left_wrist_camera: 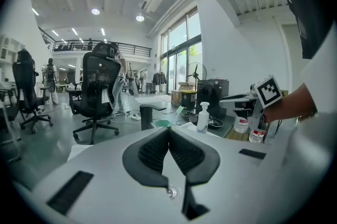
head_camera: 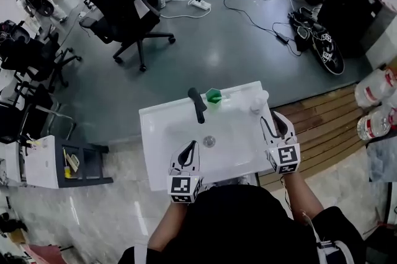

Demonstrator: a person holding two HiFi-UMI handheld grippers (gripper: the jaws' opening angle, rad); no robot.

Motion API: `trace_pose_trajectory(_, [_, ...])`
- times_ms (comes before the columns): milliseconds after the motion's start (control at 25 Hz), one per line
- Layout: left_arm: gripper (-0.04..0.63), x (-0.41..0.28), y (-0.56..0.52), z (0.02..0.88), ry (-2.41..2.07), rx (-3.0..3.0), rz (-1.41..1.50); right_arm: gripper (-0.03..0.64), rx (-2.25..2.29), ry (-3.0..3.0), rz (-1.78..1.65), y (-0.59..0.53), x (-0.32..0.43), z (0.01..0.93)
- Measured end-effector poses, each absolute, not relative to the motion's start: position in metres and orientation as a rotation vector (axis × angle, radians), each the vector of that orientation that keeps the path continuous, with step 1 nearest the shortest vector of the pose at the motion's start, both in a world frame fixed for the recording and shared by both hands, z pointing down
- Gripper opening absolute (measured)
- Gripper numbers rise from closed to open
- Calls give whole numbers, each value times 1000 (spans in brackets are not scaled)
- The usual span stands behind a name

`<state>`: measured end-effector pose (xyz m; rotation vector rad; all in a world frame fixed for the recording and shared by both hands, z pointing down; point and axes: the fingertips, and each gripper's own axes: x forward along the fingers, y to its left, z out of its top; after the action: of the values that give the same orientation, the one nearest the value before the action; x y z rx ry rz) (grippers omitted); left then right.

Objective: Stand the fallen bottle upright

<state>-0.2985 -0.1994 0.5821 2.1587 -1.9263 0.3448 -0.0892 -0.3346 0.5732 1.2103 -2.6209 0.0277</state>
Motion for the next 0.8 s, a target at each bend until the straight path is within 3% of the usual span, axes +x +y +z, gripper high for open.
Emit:
trace_pose_trajectory(120, [18, -294, -199, 577, -1919, 2179, 337, 15, 1249, -2627, 49, -324, -88, 552])
trace_pose_trajectory(800, [18, -283, -196, 555, -1931, 2241, 304, 11, 1155, -2762, -181, -292, -119, 501])
